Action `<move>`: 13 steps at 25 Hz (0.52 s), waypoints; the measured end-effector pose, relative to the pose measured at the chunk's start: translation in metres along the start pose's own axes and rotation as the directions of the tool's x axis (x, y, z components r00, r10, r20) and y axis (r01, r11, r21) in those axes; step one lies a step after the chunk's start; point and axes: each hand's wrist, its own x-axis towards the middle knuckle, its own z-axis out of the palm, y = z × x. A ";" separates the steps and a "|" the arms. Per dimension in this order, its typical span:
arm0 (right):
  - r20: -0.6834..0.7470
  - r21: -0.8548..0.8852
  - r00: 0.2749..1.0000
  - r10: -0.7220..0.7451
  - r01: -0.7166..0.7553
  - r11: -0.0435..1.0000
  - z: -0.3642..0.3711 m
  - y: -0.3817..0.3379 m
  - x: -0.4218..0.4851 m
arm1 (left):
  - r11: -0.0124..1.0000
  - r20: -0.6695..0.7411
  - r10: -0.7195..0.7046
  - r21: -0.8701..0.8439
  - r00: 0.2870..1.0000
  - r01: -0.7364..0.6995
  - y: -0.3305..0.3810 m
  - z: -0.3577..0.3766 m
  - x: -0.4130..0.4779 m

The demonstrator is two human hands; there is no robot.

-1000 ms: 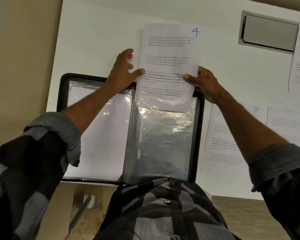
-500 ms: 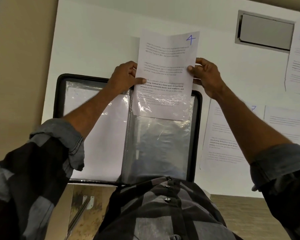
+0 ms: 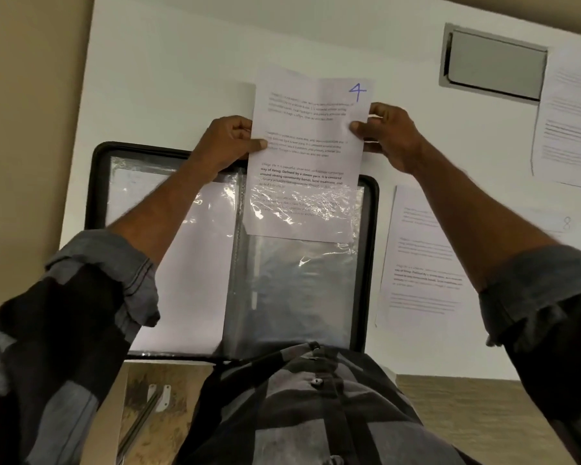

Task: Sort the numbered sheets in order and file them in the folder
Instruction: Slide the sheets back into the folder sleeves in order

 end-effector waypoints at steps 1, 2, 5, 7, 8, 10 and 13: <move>0.021 -0.011 1.000 0.012 -0.011 1.000 0.001 0.000 -0.002 | 0.992 -0.013 -0.015 -0.125 1.000 0.013 0.003 0.000 0.001; 0.043 -0.027 0.999 0.029 -0.028 0.999 0.001 0.002 -0.005 | 0.977 -0.028 -0.022 -0.213 0.999 0.016 0.006 -0.001 0.001; 0.048 -0.034 0.996 0.072 -0.071 0.997 -0.002 0.011 -0.012 | 0.983 -0.054 -0.007 -0.184 0.998 -0.003 0.006 0.001 0.008; -0.012 -0.005 0.997 0.070 -0.070 0.998 -0.006 0.013 -0.014 | 0.999 -0.013 0.001 -0.045 1.000 -0.001 0.006 0.000 0.007; -0.028 -0.005 0.997 0.078 -0.078 0.997 -0.006 0.014 -0.014 | 0.996 0.008 0.009 0.086 1.000 -0.010 0.006 -0.004 0.004; 0.010 -0.114 0.993 0.119 -0.117 0.987 -0.004 0.018 -0.015 | 0.923 0.025 0.028 0.384 0.999 -0.036 0.004 -0.013 -0.001; -0.026 -0.367 0.999 0.038 -0.045 0.929 -0.003 0.004 -0.012 | 0.854 0.082 0.065 0.511 0.994 -0.098 0.003 -0.015 -0.011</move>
